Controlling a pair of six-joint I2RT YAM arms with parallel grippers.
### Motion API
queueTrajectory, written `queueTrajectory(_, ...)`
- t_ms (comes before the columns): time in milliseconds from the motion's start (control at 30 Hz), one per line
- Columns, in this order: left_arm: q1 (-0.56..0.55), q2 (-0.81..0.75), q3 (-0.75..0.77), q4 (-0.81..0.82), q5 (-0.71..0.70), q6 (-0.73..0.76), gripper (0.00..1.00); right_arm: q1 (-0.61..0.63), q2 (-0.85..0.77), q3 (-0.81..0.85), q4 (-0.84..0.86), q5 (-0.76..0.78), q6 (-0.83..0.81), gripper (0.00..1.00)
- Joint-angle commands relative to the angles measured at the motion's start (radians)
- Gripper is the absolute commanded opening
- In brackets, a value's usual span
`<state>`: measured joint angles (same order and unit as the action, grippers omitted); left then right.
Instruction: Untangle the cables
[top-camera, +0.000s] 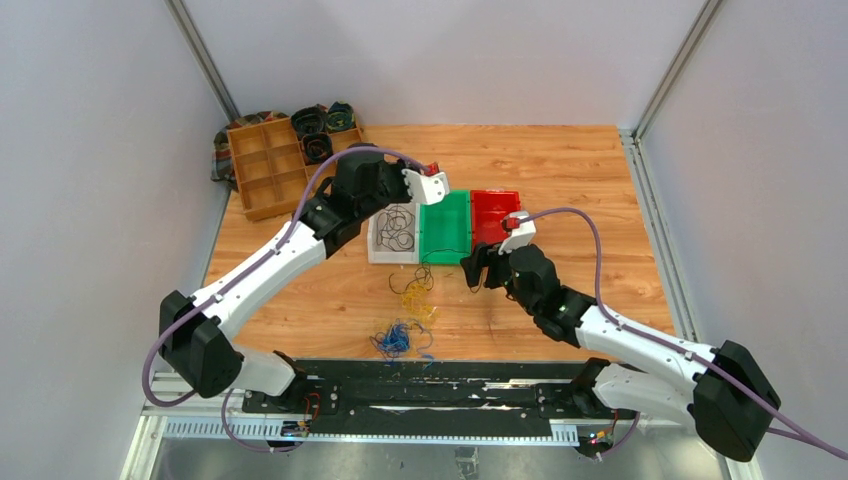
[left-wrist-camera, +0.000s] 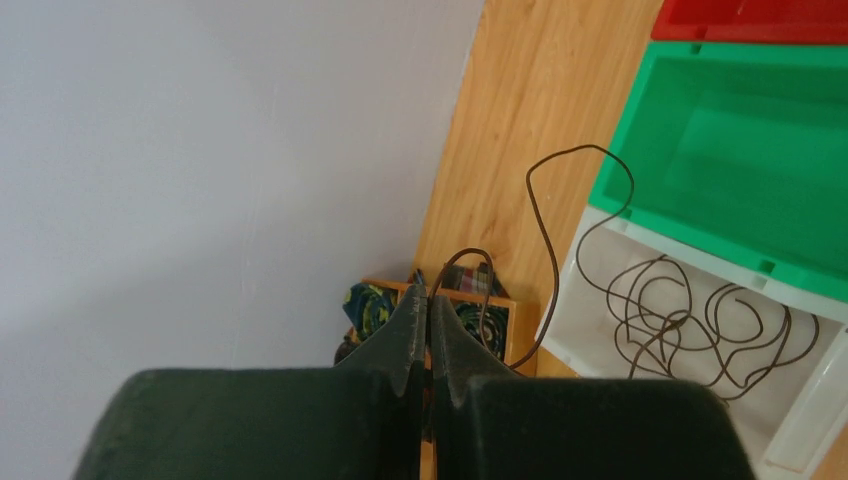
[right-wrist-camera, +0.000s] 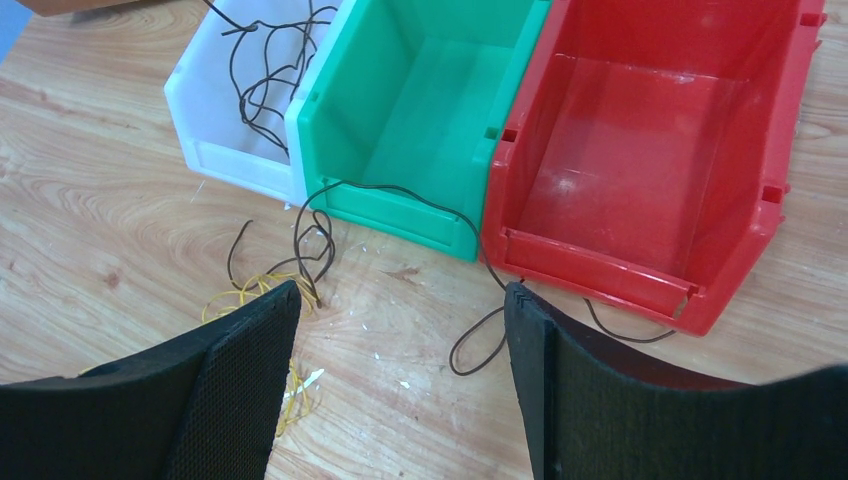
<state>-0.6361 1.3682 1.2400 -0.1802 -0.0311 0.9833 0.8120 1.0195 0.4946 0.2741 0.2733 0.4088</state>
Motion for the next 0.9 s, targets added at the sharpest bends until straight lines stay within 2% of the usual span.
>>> queueTrajectory(0, 0.034, 0.036, -0.003, -0.055, -0.038, -0.023, 0.0, -0.029, -0.008, -0.012, -0.017, 0.004, 0.021, 0.74)
queueTrajectory(100, 0.047, 0.052, -0.015, -0.08, -0.024, -0.063, 0.0, -0.035, -0.002, -0.01, -0.025, 0.004, 0.024, 0.74)
queueTrajectory(300, 0.048, 0.081, -0.099, -0.021, -0.009, -0.096, 0.0, -0.046, 0.009, 0.009, -0.047, 0.004, 0.025, 0.74)
queueTrajectory(400, 0.053, 0.104, -0.145, -0.066, 0.003, -0.098, 0.0, -0.054, 0.018, 0.018, -0.061, 0.002, 0.024, 0.73)
queueTrajectory(633, 0.072, 0.172, -0.169, 0.048, 0.022, -0.154, 0.01, -0.081, 0.05, 0.043, -0.087, -0.006, 0.032, 0.73)
queueTrajectory(867, 0.083, 0.27, -0.192, 0.158, 0.013, -0.116, 0.0, -0.1, 0.062, 0.058, -0.137, 0.008, 0.038, 0.73)
